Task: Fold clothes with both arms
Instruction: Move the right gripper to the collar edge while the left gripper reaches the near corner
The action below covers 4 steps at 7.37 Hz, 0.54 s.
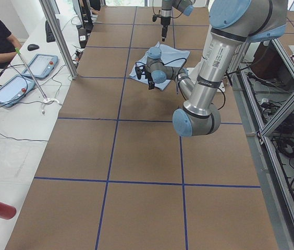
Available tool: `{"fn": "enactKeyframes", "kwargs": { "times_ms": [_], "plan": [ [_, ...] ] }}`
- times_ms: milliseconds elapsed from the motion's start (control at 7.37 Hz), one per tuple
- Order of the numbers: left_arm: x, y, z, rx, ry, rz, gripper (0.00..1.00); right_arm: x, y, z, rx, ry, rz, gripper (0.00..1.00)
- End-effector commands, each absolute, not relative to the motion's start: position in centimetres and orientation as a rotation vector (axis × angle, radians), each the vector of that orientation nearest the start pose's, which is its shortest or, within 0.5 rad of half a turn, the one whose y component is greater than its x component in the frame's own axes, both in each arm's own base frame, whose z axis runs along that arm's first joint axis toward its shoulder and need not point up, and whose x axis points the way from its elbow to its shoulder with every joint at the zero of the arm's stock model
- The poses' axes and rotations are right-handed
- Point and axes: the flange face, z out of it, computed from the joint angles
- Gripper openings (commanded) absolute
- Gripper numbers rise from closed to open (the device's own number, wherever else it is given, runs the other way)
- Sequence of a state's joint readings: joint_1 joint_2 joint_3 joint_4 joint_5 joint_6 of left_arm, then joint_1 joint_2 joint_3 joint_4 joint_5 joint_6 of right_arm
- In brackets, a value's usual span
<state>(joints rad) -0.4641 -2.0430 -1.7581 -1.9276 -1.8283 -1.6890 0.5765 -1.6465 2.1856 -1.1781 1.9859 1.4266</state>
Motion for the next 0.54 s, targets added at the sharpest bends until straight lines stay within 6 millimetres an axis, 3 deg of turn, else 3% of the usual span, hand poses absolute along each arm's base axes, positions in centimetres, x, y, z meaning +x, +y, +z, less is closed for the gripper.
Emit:
{"fn": "enactKeyframes", "kwargs": {
  "times_ms": [0, 407],
  "plan": [
    [55.90, -32.64, 26.91, -0.133, 1.007, -0.477, 0.94, -30.86, -34.66, 35.84, -0.001, -1.000, 0.260, 1.00],
    [56.40, -32.49, 27.38, -0.154, 0.993, -0.507, 0.87, -31.53, -35.36, 35.87, 0.002, -0.999, 0.264, 1.00]
  ]
}}
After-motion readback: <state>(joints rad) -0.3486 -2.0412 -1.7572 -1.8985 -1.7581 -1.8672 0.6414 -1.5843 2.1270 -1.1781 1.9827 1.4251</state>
